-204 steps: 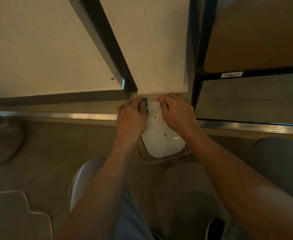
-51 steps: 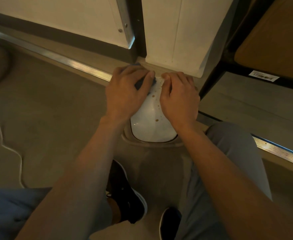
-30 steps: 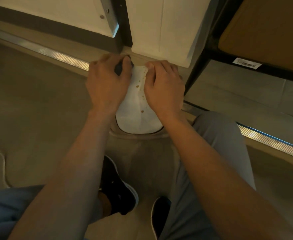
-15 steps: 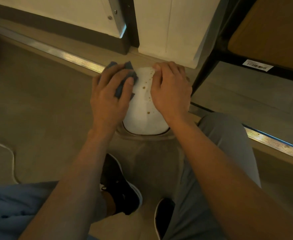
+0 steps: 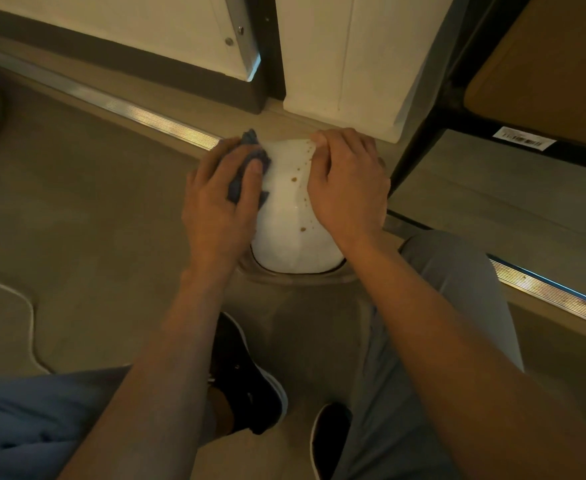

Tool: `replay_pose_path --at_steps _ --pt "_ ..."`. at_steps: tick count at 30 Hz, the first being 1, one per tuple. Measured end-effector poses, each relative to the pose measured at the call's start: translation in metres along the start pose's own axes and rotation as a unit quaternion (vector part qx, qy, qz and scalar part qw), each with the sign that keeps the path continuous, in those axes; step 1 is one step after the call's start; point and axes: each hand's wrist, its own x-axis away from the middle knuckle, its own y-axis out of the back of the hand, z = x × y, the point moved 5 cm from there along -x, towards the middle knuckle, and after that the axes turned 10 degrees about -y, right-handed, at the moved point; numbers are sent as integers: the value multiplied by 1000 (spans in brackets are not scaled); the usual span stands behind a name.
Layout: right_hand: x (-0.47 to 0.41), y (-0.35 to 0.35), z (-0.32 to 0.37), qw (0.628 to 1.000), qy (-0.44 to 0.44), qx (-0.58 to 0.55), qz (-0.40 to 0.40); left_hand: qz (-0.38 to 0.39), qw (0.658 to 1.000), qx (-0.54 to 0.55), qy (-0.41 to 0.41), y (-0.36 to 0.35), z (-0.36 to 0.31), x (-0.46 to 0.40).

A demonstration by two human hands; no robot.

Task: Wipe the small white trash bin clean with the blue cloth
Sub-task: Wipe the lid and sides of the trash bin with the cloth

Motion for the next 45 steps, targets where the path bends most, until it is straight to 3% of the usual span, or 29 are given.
replay_pose_path --at_steps 4,8,11,14,17,19,21,24,27,30,36,39,45 --pt "0 2 1 1000 5 -15 -3 100 992 -12 78 -20 2 -59" --pt "1 2 1 1000 6 -12 -8 59 993 -88 -57 -24 -23 -45" --pt "0 1 1 1000 7 -12 -9 8 992 -41 -119 -7 -16 -7" --pt "0 1 0 1000 12 -10 -10 34 998 35 -26 1 0 -23" --pt "0 2 1 1000 8 -16 0 116 992 -20 39 -16 -4 -64" --pt "0 3 1 1000 6 -22 0 115 992 -56 11 -24 -15 -69" --pt "0 3 1 1000 6 -27 -4 63 995 -63 -46 -20 -22 -46" --pt "0 2 1 1000 8 -15 -9 10 995 -6 -104 -3 -13 -2" --pt "0 1 1 1000 10 -11 -10 32 996 59 -53 2 -2 -18" --pt "-1 1 0 1000 9 -17 -6 60 998 21 24 -6 -5 -47" --pt "0 2 1 1000 9 -20 -11 -28 997 -68 -36 -6 -20 37" --pt "-1 2 1 1000 12 -18 -6 -25 994 -81 -74 -8 -17 69" --pt "-2 1 0 1000 4 -17 11 37 999 -3 12 -4 -12 -16"
